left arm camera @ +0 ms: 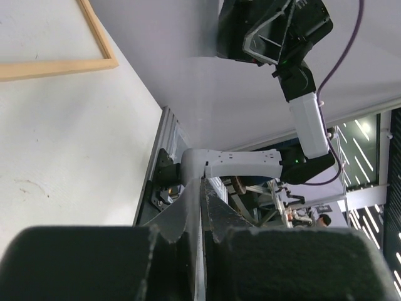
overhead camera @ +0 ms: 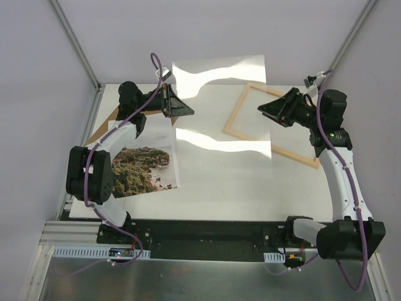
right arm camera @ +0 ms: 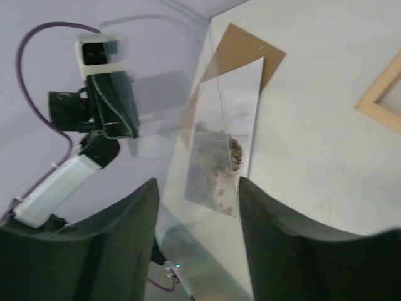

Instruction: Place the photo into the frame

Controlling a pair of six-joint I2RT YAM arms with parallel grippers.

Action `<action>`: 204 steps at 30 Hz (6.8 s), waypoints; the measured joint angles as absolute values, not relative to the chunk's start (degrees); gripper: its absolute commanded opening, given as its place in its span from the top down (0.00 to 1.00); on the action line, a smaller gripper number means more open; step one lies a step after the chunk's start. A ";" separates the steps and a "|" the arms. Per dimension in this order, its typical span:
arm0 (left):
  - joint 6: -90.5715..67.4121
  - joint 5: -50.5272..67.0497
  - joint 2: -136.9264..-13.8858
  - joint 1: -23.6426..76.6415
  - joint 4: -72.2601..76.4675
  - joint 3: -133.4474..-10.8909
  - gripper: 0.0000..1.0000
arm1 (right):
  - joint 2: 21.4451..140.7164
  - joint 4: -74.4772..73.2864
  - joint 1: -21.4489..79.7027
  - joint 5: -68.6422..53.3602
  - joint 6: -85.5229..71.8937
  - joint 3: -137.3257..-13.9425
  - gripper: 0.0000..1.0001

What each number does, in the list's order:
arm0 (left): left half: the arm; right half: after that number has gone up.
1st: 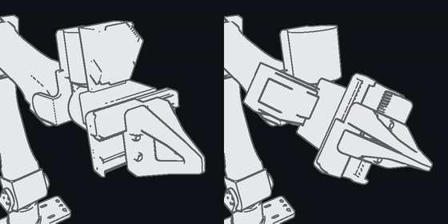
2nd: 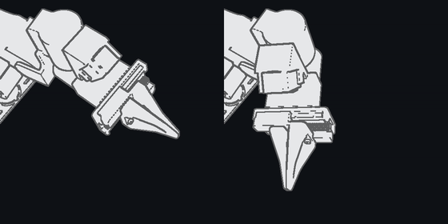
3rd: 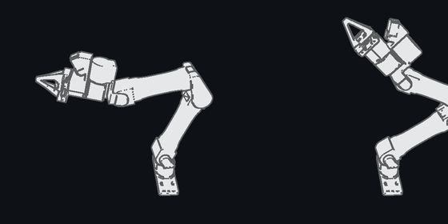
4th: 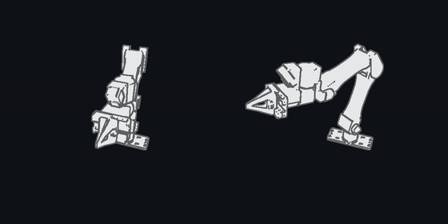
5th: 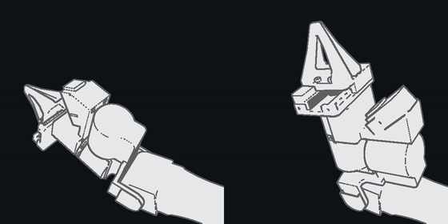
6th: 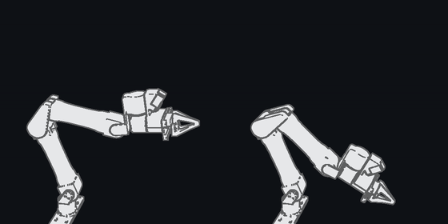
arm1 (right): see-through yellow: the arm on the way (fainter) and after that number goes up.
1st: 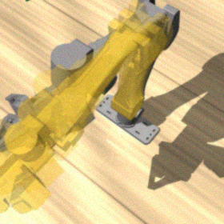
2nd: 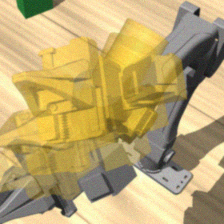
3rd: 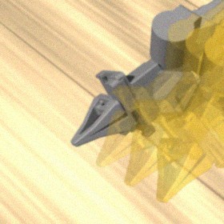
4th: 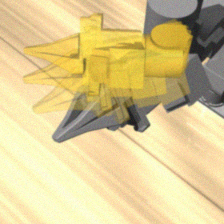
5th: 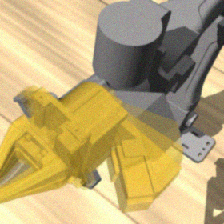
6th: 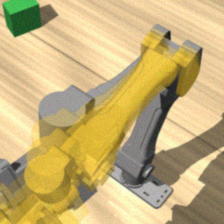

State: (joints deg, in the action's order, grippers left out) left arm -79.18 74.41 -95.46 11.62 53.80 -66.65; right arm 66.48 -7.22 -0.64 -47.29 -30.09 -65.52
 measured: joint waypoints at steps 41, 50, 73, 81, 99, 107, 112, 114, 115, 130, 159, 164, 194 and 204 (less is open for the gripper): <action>-43.22 38.11 -75.42 -2.72 -17.96 -81.73 1.00 | 117.75 -37.78 20.75 2.81 24.18 -90.74 0.26; -40.34 33.80 -73.01 -3.81 -23.22 -85.14 1.00 | 118.87 -38.37 22.09 5.34 25.63 -91.50 0.26; -38.00 32.47 -72.49 -5.34 -26.61 -86.35 1.00 | 118.89 -37.17 23.24 7.44 25.61 -91.72 0.17; -37.87 32.49 -72.49 -5.37 -26.65 -87.20 1.00 | 118.89 -37.19 20.91 7.29 25.65 -91.81 0.16; -37.85 32.67 -72.44 -5.54 -26.65 -87.94 1.00 | 121.49 -42.57 20.08 3.16 25.71 -93.12 0.45; -37.82 32.82 -72.07 -6.48 -26.65 -87.94 1.00 | 121.54 -43.38 22.00 2.52 19.00 -93.69 0.60; -37.82 32.77 -71.29 -7.18 -26.65 -87.96 1.00 | 123.33 -45.87 26.04 2.76 7.55 -96.95 0.45; -37.85 32.77 -71.00 -7.25 -26.65 -87.94 1.00 | 125.03 -46.52 28.03 3.05 3.44 -99.53 0.41; -37.85 32.77 -70.89 -7.25 -26.65 -87.94 1.00 | 125.93 -46.94 29.02 3.40 1.80 -100.95 0.40; -37.30 32.77 -69.38 -7.64 -26.98 -87.94 1.00 | 125.80 -48.66 32.23 7.11 -5.04 -101.38 0.27; -35.29 32.75 -68.95 -7.62 -29.08 -87.94 1.00 | 108.95 -37.06 40.29 8.93 -8.08 -73.52 0.61; -35.14 32.71 -68.95 -7.62 -29.10 -87.94 1.00 | 107.26 -34.87 38.28 6.48 -8.45 -71.00 0.83; -28.86 19.51 -65.17 -7.62 -36.47 -87.09 1.00 | 98.78 -35.00 29.65 -29.08 -33.32 -109.84 0.99; -28.01 19.46 -65.52 -7.62 -36.71 -88.29 1.00 | 98.54 -14.17 29.02 -42.06 -51.53 -101.27 0.99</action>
